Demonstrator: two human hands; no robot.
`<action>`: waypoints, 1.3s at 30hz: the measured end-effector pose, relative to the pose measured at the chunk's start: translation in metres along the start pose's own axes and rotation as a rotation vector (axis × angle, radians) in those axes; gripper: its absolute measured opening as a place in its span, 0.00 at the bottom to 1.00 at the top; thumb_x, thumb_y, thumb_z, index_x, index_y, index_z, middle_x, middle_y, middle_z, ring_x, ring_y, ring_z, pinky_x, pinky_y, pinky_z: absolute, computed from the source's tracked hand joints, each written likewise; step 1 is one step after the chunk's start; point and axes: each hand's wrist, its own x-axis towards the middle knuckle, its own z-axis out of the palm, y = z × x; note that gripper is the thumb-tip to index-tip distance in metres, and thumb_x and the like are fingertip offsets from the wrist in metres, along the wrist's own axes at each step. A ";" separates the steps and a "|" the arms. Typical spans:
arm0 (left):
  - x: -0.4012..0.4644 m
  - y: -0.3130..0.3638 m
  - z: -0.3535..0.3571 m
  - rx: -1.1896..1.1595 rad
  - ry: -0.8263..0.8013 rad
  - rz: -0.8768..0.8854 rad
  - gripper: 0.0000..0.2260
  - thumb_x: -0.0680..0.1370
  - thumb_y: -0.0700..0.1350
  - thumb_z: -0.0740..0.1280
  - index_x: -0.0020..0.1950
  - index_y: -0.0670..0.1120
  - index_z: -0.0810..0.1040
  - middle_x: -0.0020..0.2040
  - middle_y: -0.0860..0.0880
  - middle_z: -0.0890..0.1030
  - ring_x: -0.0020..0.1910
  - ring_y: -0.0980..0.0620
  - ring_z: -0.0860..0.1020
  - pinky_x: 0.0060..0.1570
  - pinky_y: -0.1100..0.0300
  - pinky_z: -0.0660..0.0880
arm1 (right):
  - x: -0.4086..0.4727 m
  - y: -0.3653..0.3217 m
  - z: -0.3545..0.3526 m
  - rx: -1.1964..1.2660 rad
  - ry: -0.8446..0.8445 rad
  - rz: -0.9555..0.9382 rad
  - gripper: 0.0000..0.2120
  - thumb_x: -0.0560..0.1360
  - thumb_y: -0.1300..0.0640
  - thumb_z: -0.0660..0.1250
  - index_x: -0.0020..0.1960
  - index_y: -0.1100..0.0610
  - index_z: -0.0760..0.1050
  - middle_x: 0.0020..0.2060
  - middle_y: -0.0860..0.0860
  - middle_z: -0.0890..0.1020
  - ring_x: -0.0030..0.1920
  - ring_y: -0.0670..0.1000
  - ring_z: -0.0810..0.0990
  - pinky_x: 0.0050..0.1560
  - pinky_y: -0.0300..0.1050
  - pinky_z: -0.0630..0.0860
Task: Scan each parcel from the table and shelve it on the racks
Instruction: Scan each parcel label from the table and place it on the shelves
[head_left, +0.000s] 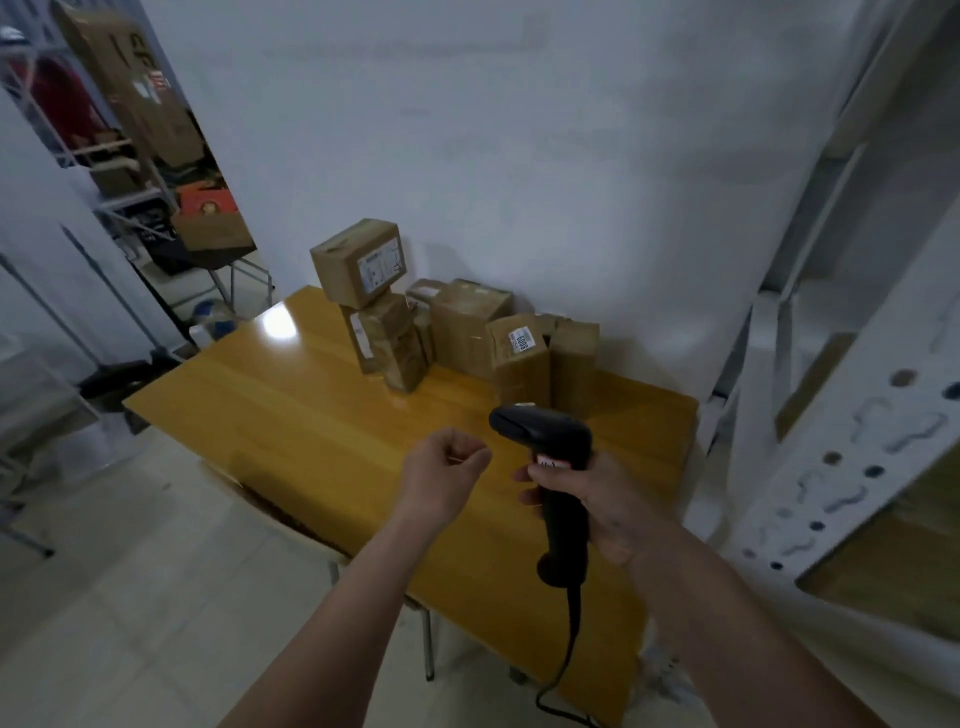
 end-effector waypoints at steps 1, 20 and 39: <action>0.011 0.000 0.002 0.013 -0.004 0.004 0.08 0.78 0.44 0.70 0.40 0.49 0.75 0.40 0.48 0.78 0.41 0.48 0.77 0.40 0.57 0.74 | 0.010 -0.003 -0.001 0.008 0.001 0.007 0.10 0.75 0.65 0.69 0.55 0.59 0.77 0.41 0.54 0.85 0.38 0.51 0.84 0.44 0.48 0.78; 0.202 0.022 0.067 0.293 -0.063 -0.203 0.36 0.70 0.56 0.75 0.71 0.45 0.64 0.69 0.41 0.65 0.68 0.40 0.65 0.66 0.45 0.69 | 0.090 -0.026 -0.012 0.269 0.496 0.047 0.05 0.72 0.67 0.71 0.46 0.60 0.78 0.41 0.58 0.83 0.40 0.54 0.82 0.46 0.49 0.78; 0.333 0.001 0.114 0.246 -0.229 -0.466 0.58 0.64 0.59 0.78 0.79 0.46 0.41 0.74 0.38 0.57 0.70 0.36 0.62 0.67 0.41 0.67 | 0.158 -0.019 0.017 0.335 0.756 0.128 0.07 0.73 0.67 0.70 0.51 0.63 0.78 0.46 0.62 0.84 0.44 0.56 0.82 0.50 0.52 0.78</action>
